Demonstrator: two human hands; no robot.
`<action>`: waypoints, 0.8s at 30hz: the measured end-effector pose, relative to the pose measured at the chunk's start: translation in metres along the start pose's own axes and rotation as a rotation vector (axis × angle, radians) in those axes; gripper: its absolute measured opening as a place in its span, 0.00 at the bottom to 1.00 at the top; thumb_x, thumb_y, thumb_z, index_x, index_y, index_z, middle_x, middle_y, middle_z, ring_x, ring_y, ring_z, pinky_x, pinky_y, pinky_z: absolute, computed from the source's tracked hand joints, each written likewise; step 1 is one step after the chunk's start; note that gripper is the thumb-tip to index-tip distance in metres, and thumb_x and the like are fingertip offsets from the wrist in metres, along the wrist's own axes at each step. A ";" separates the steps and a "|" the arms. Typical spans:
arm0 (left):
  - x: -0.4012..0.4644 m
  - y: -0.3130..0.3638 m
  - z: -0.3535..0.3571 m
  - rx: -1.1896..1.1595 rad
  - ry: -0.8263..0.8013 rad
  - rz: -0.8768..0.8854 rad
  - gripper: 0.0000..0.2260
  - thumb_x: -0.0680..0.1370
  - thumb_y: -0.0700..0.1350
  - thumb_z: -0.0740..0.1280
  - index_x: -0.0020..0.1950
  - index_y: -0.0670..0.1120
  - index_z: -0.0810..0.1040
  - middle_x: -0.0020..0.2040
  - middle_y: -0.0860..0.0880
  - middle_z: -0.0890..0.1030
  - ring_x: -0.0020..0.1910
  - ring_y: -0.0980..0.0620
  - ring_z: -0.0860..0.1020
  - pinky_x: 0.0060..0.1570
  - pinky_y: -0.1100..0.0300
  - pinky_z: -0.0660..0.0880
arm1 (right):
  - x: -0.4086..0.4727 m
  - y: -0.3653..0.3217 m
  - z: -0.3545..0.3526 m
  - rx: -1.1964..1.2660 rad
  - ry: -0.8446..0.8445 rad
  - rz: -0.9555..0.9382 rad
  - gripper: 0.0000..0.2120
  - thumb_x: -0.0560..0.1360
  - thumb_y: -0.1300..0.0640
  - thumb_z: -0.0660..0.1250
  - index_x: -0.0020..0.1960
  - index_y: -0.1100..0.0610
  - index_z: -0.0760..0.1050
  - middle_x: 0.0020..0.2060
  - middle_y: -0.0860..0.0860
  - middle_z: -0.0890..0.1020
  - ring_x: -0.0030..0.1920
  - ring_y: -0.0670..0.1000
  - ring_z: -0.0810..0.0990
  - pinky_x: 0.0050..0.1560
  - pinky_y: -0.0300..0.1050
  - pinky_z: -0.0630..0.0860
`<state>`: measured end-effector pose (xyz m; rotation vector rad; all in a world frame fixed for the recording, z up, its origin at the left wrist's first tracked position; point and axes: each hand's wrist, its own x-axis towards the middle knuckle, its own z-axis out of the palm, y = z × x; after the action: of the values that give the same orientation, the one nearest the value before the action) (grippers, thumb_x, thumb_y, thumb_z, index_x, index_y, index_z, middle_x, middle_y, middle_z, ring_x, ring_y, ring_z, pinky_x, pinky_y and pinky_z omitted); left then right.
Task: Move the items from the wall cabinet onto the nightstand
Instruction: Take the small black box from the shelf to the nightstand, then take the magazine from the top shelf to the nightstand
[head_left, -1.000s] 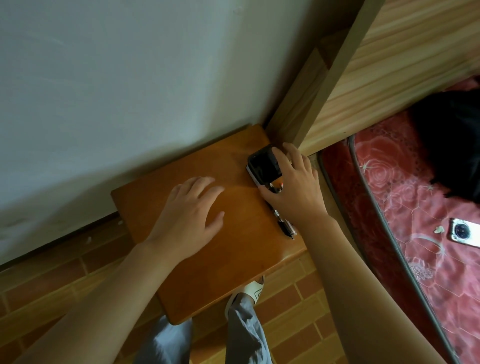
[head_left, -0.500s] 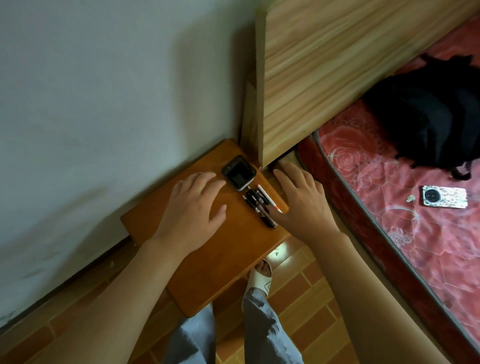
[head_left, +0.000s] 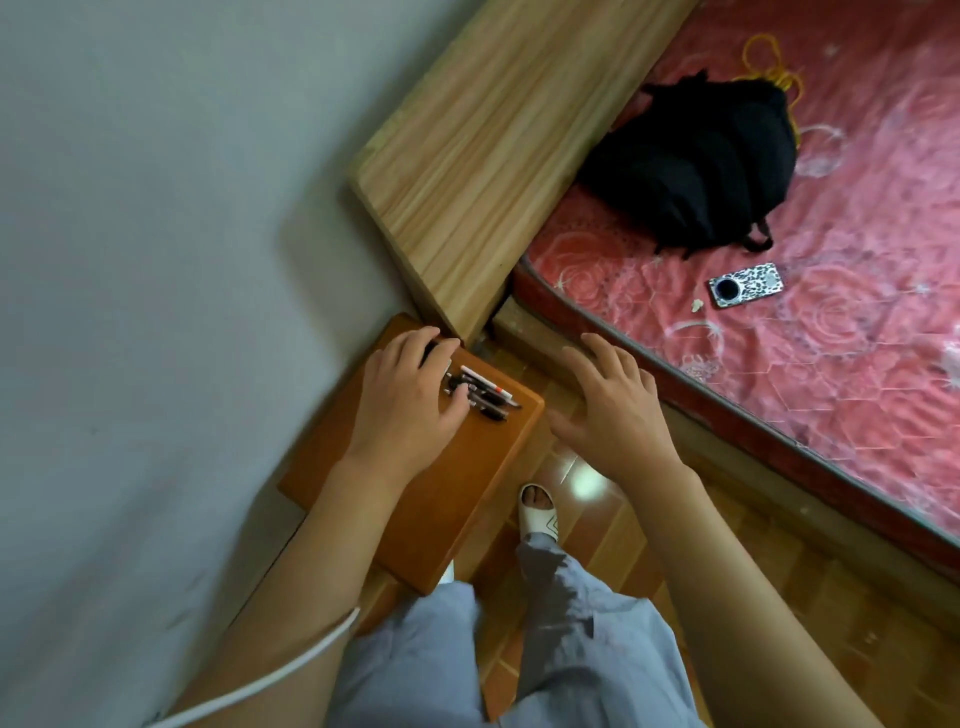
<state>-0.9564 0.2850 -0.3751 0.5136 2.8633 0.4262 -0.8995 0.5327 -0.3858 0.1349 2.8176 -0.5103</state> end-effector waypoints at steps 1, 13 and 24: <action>-0.002 0.009 -0.008 -0.005 0.005 0.027 0.23 0.82 0.56 0.62 0.76 0.50 0.68 0.75 0.48 0.69 0.75 0.48 0.65 0.72 0.44 0.70 | -0.013 -0.001 -0.008 0.005 0.013 0.027 0.36 0.77 0.38 0.66 0.81 0.48 0.61 0.81 0.50 0.59 0.80 0.57 0.58 0.77 0.62 0.60; -0.057 0.072 -0.104 -0.061 0.091 0.505 0.25 0.79 0.57 0.61 0.74 0.49 0.71 0.73 0.48 0.72 0.72 0.47 0.70 0.69 0.46 0.71 | -0.197 -0.042 -0.070 0.049 0.352 0.399 0.36 0.77 0.38 0.67 0.81 0.47 0.61 0.80 0.50 0.62 0.80 0.55 0.59 0.76 0.59 0.61; -0.145 0.196 -0.133 -0.070 0.085 0.926 0.26 0.75 0.58 0.62 0.71 0.48 0.77 0.70 0.47 0.76 0.70 0.44 0.73 0.67 0.43 0.71 | -0.410 -0.036 -0.084 0.106 0.605 0.838 0.37 0.76 0.36 0.67 0.80 0.48 0.64 0.80 0.50 0.64 0.78 0.53 0.62 0.75 0.59 0.65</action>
<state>-0.7951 0.3752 -0.1675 1.8268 2.4868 0.6739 -0.5325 0.5119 -0.1825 1.6336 2.8677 -0.4486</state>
